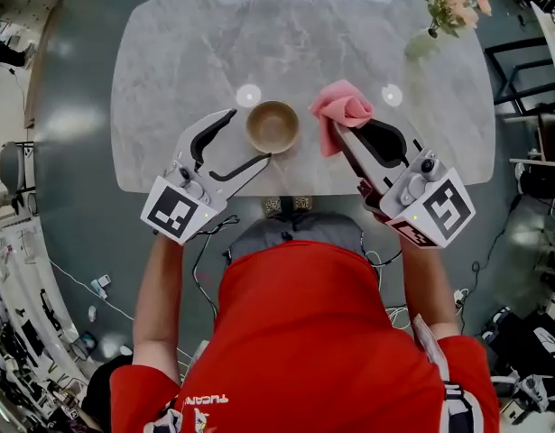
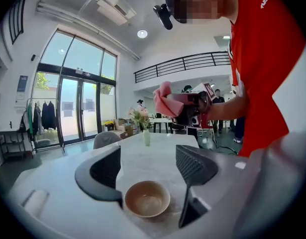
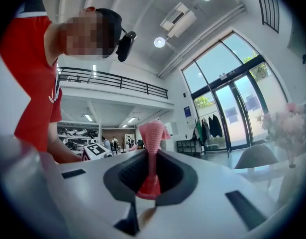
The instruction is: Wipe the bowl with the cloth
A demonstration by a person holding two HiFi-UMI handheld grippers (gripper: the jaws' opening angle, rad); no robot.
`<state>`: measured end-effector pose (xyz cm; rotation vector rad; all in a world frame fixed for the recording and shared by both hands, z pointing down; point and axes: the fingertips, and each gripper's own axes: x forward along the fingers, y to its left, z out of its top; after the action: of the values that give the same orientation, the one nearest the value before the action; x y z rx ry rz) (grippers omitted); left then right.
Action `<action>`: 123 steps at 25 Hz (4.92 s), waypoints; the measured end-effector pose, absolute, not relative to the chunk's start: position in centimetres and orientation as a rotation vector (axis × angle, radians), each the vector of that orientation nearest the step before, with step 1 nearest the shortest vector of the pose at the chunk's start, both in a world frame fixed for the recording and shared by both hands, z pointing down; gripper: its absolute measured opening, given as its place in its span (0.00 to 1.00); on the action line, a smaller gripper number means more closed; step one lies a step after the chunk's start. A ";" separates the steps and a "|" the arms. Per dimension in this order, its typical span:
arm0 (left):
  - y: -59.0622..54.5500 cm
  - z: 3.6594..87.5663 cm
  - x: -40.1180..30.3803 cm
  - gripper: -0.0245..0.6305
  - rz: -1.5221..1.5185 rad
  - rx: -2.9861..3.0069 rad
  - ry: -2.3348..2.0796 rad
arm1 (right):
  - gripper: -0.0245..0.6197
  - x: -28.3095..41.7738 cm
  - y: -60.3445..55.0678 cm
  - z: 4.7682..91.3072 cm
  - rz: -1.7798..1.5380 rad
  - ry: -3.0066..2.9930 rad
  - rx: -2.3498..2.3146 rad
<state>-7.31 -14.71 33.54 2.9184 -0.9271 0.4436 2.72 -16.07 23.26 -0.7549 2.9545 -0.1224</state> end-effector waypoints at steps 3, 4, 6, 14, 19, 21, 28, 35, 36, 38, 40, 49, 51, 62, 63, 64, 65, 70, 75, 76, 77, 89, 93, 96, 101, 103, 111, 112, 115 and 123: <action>-15.1 34.6 -6.6 0.61 0.443 2.939 -0.840 | 0.07 2.2 -16.3 24.1 -0.132 2.973 -0.767; -15.2 34.9 -6.5 0.64 0.444 2.943 -0.817 | 0.07 1.9 -16.4 24.4 -0.136 2.979 -0.771; -15.4 35.4 -6.0 0.72 0.443 2.949 -0.772 | 0.07 1.6 -16.5 25.0 -0.149 2.990 -0.779; -15.9 39.6 -4.2 0.93 0.520 3.039 -0.574 | 0.07 1.3 -17.0 26.2 -0.175 3.019 -0.804; -16.6 43.6 -4.3 0.93 0.628 2.996 -0.540 | 0.07 1.5 -16.9 27.0 -0.204 3.034 -0.843; -17.0 44.9 -4.3 0.93 0.656 2.980 -0.523 | 0.07 1.6 -16.9 27.4 -0.219 3.037 -0.862; -17.1 47.9 -4.7 0.93 0.718 2.930 -0.459 | 0.07 2.1 -16.6 28.0 -0.251 3.032 -0.930; -17.4 49.7 -4.6 0.93 0.768 2.903 -0.425 | 0.07 2.4 -17.0 28.4 -0.269 3.025 -0.962; -17.4 49.8 -4.6 0.93 0.773 2.902 -0.422 | 0.07 2.4 -16.9 28.5 -0.272 3.026 -0.964; -17.4 50.1 -4.5 0.93 0.788 2.900 -0.411 | 0.07 2.4 -16.9 28.6 -0.278 3.025 -0.969; -17.4 50.4 -4.4 0.93 0.803 2.898 -0.400 | 0.07 2.5 -17.0 28.7 -0.284 3.024 -0.974; -17.5 51.0 -3.8 0.93 0.813 2.897 -0.372 | 0.07 2.6 -17.2 29.3 -0.309 3.024 -0.995; -17.6 51.1 -3.6 0.93 0.816 2.898 -0.366 | 0.07 2.6 -17.4 29.5 -0.317 3.025 -0.998; -17.9 51.5 -3.9 0.93 0.855 2.889 -0.365 | 0.07 1.6 -18.1 31.3 -0.317 3.096 -0.975; -17.8 51.7 -4.0 0.93 0.861 2.882 -0.369 | 0.07 1.3 -18.2 31.5 -0.306 3.116 -0.965; -17.8 51.9 -4.1 0.93 0.865 2.878 -0.373 | 0.07 1.0 -18.2 31.7 -0.294 3.139 -0.952; -17.8 52.0 -4.1 0.93 0.865 2.878 -0.375 | 0.07 0.6 -18.3 32.0 -0.282 3.168 -0.939; -17.9 51.8 -4.0 0.93 0.865 2.882 -0.375 | 0.07 -1.6 -18.7 35.0 -0.166 3.423 -0.847; -17.9 51.9 -4.0 0.93 0.860 2.879 -0.379 | 0.07 -4.2 -19.0 38.3 -0.015 3.637 -0.682; -17.9 51.9 -3.9 0.93 0.857 2.880 -0.379 | 0.07 -4.6 -18.9 39.1 0.006 3.687 -0.643; -17.9 51.9 -3.9 0.93 0.854 2.881 -0.378 | 0.07 -4.9 -18.8 39.9 0.024 3.734 -0.601; -17.9 52.0 -3.8 0.93 0.858 2.876 -0.372 | 0.07 -7.5 -17.1 47.0 0.065 4.168 -0.029; -17.9 52.0 -3.8 0.93 0.861 2.875 -0.370 | 0.07 -7.8 -16.2 48.9 0.027 4.252 0.160; -17.9 52.0 -3.8 0.93 0.865 2.874 -0.367 | 0.07 -8.1 -15.6 49.9 -0.024 4.284 0.253; -17.9 52.0 -3.8 0.93 0.872 2.873 -0.366 | 0.07 -9.1 -15.4 50.9 -0.073 4.301 0.329; -17.9 52.0 -3.8 0.93 0.875 2.872 -0.366 | 0.07 -9.7 -15.8 51.1 -0.085 4.296 0.291; -17.9 52.0 -3.8 0.93 0.880 2.868 -0.368 | 0.07 -9.8 -19.0 51.6 -0.170 4.298 -0.236; -17.9 52.0 -3.8 0.93 0.880 2.867 -0.368 | 0.07 -9.6 -19.4 51.6 -0.179 4.298 -0.307; -17.9 52.0 -3.9 0.93 0.878 2.869 -0.370 | 0.07 -9.0 -20.5 51.3 -0.159 4.296 -0.507; -17.9 52.1 -3.9 0.93 0.881 2.868 -0.367 | 0.07 -6.5 -21.3 50.7 -0.303 4.293 -0.725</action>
<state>-3.88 -17.87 52.10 2.8676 -0.3669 0.8806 -6.48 -21.26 50.72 -0.7254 4.2929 -0.3025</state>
